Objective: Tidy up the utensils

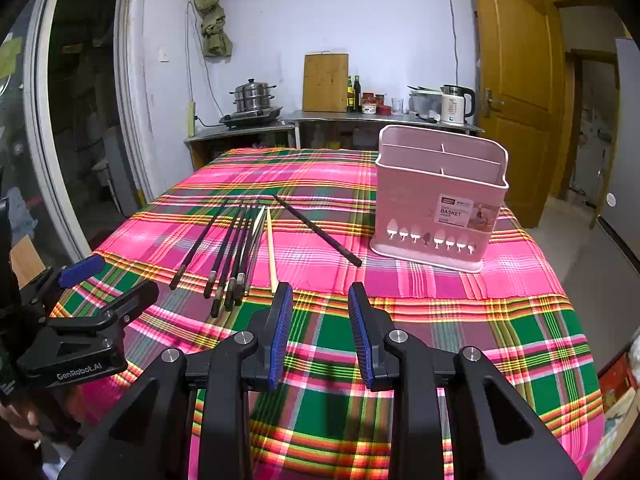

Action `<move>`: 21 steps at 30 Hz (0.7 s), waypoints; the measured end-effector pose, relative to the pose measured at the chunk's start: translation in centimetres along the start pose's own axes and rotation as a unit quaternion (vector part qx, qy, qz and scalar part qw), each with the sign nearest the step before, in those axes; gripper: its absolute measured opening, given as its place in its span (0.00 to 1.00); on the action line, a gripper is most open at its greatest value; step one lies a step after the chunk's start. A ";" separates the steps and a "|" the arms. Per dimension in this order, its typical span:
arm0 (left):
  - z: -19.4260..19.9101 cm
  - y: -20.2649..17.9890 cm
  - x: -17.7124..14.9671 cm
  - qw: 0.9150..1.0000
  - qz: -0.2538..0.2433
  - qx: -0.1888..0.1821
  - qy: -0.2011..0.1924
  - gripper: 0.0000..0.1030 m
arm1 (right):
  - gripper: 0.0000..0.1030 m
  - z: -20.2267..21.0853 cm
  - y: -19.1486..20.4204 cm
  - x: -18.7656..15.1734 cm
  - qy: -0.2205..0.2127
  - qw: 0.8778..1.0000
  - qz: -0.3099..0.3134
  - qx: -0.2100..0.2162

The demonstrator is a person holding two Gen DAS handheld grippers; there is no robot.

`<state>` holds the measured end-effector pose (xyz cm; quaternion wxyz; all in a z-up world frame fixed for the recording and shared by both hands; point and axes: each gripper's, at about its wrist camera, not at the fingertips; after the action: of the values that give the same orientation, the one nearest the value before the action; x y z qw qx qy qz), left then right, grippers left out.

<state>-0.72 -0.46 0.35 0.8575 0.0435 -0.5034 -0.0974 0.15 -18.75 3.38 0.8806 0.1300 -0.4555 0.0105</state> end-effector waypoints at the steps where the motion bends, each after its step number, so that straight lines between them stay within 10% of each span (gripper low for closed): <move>1: 0.0 -0.1 0.0 1.000 -0.001 0.000 0.000 0.97 | 0.29 0.0 0.0 0.0 0.000 1.000 0.000 0.000; 21: 0.0 -0.1 0.0 1.000 0.000 -0.001 0.000 0.97 | 0.29 0.1 0.0 -0.2 0.001 1.000 -0.001 -0.002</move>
<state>-0.72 -0.60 0.37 0.8575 0.0427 -0.5031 -0.0983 -0.05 -18.78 3.33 0.8815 0.1288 -0.4543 0.0094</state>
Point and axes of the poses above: each gripper's, at about its wrist camera, not at the fingertips, and z roughly against the way its jaws point, y to its left, x to its top, and after that the axes turned 13 degrees about -z, right-handed
